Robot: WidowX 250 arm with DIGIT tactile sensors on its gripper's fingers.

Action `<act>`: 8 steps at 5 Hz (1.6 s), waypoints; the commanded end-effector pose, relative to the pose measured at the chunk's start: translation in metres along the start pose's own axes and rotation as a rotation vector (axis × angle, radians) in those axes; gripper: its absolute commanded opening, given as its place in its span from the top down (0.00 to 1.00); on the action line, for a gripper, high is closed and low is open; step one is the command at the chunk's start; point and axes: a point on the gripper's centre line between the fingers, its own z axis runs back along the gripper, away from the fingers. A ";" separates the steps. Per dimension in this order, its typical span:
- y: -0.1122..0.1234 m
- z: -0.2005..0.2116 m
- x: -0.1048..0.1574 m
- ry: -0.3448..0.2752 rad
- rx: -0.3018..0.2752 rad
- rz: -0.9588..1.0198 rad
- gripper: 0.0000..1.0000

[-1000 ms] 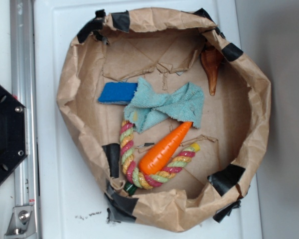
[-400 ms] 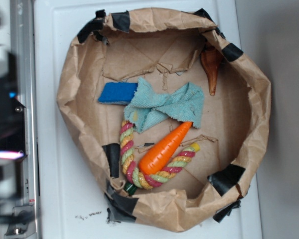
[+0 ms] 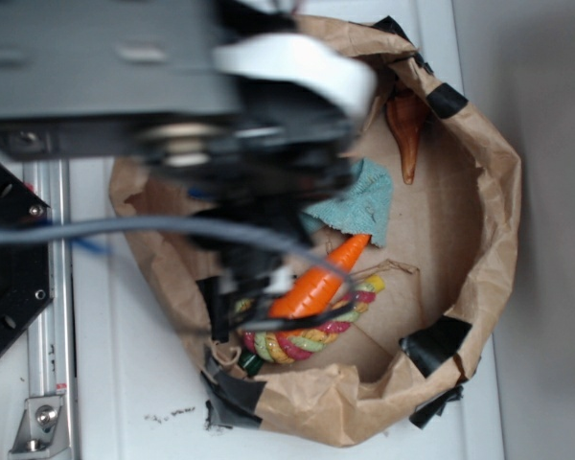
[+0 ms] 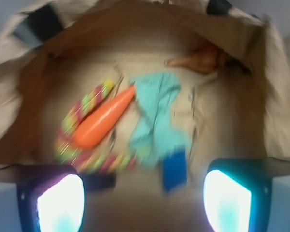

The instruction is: Grab the blue cloth.

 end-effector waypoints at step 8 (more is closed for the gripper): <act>0.008 0.000 0.037 -0.164 -0.009 -0.183 1.00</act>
